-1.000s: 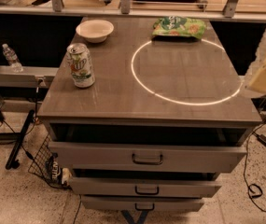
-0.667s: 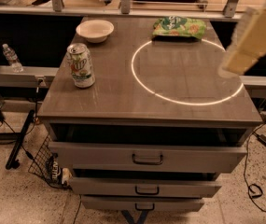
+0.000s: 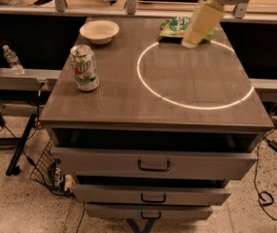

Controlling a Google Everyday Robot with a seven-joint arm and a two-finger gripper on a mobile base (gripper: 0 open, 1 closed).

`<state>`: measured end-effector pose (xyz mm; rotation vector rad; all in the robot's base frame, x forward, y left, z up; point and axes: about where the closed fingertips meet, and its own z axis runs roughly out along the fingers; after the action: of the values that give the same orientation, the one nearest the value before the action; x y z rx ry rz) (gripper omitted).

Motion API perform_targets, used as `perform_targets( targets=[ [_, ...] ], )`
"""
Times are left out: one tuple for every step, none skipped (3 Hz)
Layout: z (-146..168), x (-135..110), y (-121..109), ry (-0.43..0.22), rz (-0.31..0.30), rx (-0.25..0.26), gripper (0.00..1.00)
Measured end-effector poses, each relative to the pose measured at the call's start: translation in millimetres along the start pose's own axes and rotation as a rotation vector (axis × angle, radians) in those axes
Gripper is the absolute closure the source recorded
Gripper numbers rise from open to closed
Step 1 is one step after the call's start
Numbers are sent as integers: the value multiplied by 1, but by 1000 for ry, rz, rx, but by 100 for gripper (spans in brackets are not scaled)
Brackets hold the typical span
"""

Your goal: Move green rice chip bag near paper bowl

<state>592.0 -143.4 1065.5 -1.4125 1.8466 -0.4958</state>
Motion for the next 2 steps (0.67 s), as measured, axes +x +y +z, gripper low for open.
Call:
perform_targets(
  targets=[
    [16, -4, -12, -19, 5, 40, 0],
    [15, -4, -12, -18, 5, 37, 0]
  ],
)
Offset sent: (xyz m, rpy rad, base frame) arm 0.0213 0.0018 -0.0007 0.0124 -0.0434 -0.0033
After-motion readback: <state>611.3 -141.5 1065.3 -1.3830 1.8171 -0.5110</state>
